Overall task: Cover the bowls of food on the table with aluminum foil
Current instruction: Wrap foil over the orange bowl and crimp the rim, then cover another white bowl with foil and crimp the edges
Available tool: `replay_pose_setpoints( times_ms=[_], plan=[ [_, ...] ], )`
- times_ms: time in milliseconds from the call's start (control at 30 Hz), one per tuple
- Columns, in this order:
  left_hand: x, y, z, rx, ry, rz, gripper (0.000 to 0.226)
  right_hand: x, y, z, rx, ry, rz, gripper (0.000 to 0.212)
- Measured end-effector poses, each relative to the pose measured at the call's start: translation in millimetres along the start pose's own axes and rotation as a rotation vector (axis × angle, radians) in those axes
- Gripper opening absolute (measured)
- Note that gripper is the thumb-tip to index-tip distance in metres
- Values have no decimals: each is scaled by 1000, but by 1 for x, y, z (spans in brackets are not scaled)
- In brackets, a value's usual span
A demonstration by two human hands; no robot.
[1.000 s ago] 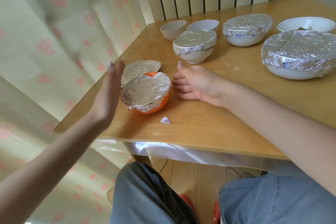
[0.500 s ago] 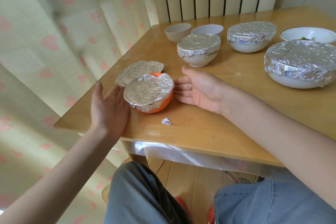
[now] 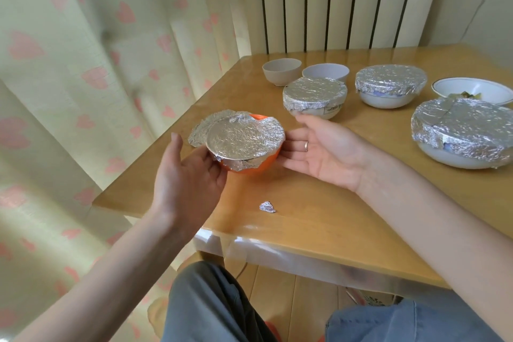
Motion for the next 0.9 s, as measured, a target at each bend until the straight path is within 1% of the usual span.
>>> replay_pose_setpoints(
  times_ms=[100, 233, 300, 400, 467, 567, 667, 733, 900],
  plan=[
    [-27, 22, -23, -24, -66, 13, 79, -11, -37, -6, 28, 45, 62, 44],
    [-85, 57, -57, -39, -99, 3, 84, -47, -88, -26, 73, 145, 106, 44],
    [-118, 71, -68, -58, -95, 5, 86, -75, -107, -38, 37, 187, 94, 40],
    [-168, 85, -71, -76, -32, 16, 87, -120, -123, -54, -8, 223, 51, 45],
    [-199, 88, -67, -72, 4, 24, 87, -149, -126, -63, 6, 245, 37, 44],
    [-234, 86, -60, -60, 18, 46, 86, -187, -122, -65, 57, 320, 21, 37],
    [-259, 72, -50, -68, 49, 95, 86, -218, -113, -56, 103, 392, -3, 31],
    [-272, 61, -42, -109, 76, 130, 85, -231, -105, -52, 121, 408, -30, 26],
    [-288, 42, -31, -166, 120, 187, 83, -248, -96, -41, 206, 463, -18, 33]
  ],
)
Point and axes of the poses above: each hand's wrist, its own x-axis away from the middle knuckle, its own z-axis out of the back of the hand, y = z × x, the point moved 10 cm from there along -x, towards the middle knuckle, and after that the axes turned 15 degrees about y, right-handed, at the moved point
